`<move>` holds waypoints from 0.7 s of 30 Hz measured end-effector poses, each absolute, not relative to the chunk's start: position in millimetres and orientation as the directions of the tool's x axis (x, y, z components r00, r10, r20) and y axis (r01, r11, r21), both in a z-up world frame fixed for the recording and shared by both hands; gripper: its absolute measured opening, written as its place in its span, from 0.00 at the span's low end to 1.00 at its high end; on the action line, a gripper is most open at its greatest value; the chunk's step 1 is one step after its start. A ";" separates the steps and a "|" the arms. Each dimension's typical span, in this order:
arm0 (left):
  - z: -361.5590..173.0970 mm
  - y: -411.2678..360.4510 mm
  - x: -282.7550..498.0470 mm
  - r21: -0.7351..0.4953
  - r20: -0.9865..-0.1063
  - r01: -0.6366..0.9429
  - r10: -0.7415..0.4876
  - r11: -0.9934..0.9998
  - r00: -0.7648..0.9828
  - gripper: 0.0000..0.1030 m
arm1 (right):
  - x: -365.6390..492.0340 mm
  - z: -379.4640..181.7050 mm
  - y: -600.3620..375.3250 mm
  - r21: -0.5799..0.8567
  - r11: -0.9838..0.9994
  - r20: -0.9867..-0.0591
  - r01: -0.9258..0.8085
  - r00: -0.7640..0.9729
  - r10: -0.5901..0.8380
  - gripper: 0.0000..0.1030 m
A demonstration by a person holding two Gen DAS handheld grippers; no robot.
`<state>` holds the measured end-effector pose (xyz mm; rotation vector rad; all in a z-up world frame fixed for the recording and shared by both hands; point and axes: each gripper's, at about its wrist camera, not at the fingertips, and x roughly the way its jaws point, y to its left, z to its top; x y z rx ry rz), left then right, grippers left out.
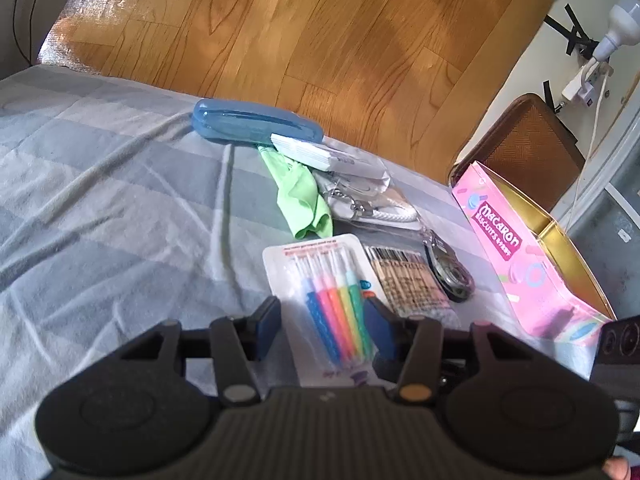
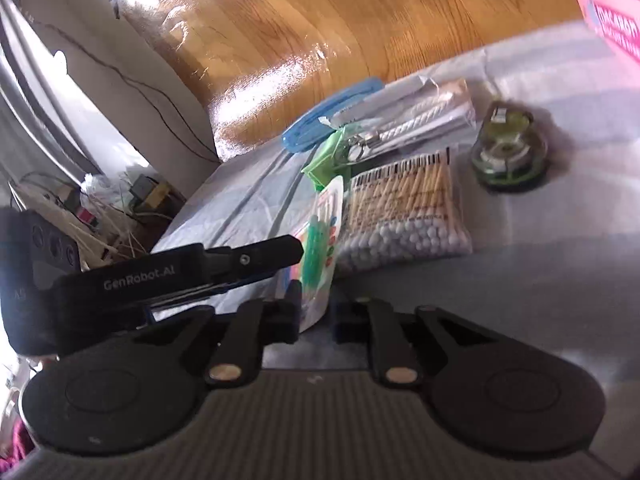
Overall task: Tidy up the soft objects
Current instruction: 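Reach the left tool to the card of colourful brushes and grasp it, then carry the brush card into the pink tin and release it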
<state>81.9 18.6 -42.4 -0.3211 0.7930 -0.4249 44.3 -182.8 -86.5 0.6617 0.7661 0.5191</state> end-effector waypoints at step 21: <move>-17.1 -9.7 70.7 -0.801 -0.372 0.327 -0.844 0.502 0.386 0.23 | -31.2 -80.1 -282.9 0.980 0.167 -0.061 -0.108 0.638 0.767 0.04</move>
